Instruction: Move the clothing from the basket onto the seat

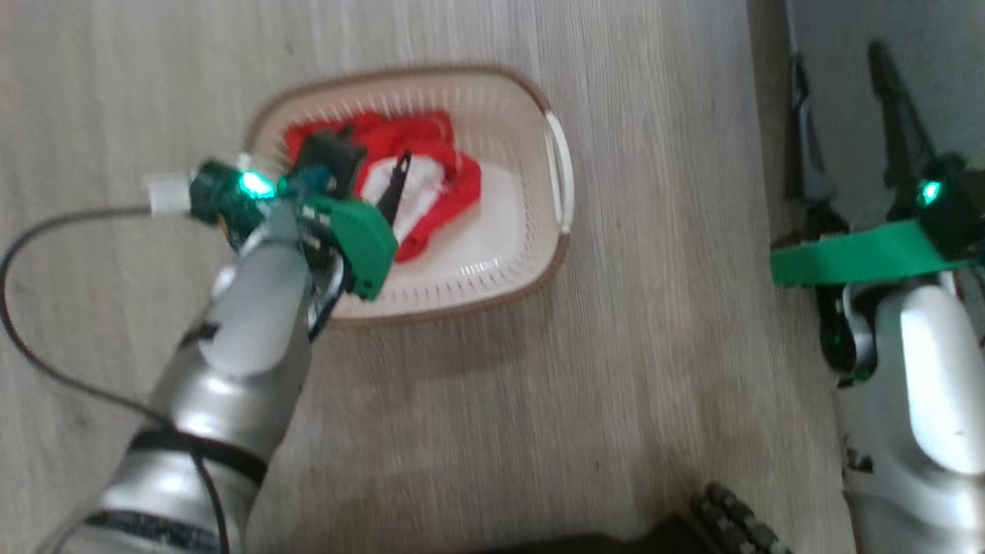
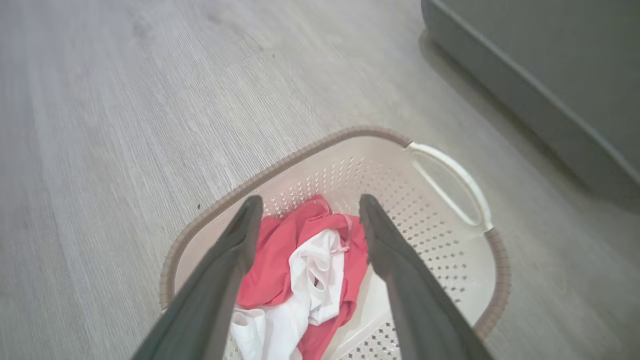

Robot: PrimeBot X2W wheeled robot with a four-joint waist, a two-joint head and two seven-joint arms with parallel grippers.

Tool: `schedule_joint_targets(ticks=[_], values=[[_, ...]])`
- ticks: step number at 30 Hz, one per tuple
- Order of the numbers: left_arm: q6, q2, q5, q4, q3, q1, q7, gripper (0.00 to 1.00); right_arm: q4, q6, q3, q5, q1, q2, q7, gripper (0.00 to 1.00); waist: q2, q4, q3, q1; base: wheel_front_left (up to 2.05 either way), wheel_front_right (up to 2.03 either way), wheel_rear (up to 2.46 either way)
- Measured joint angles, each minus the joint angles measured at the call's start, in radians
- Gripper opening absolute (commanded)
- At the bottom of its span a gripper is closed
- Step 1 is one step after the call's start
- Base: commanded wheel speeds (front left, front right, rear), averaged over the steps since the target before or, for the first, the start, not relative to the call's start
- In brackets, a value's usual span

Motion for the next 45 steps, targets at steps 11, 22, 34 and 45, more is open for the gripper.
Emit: schedule_joint_targets(ticks=[11,22,34,45], values=[[0.044,-0.001,0.061,0.264,-0.065,-0.249,0.097,1.00,-0.094,0.000,0.019,0.043,-0.054,0.000,-0.003,1.00,0.0000,-0.097,0.244,-0.0003,0.00,0.00,0.00],[0.099,0.056,0.083,0.407,-0.081,-0.361,0.127,1.00,-0.130,0.000,0.022,0.121,-0.029,0.000,-0.003,1.00,0.0000,-0.177,0.332,-0.0005,0.00,0.00,0.00],[0.132,0.119,0.087,0.448,-0.098,-0.398,0.146,1.00,-0.152,0.000,0.021,0.176,0.036,0.001,-0.003,1.00,0.0000,-0.212,0.375,-0.0005,0.00,0.00,0.00],[0.031,0.058,0.030,0.461,-0.097,-0.366,0.162,0.00,-0.147,0.000,-0.003,0.175,0.036,0.001,-0.003,1.00,0.0000,-0.198,0.360,-0.0006,0.00,0.00,0.00]])
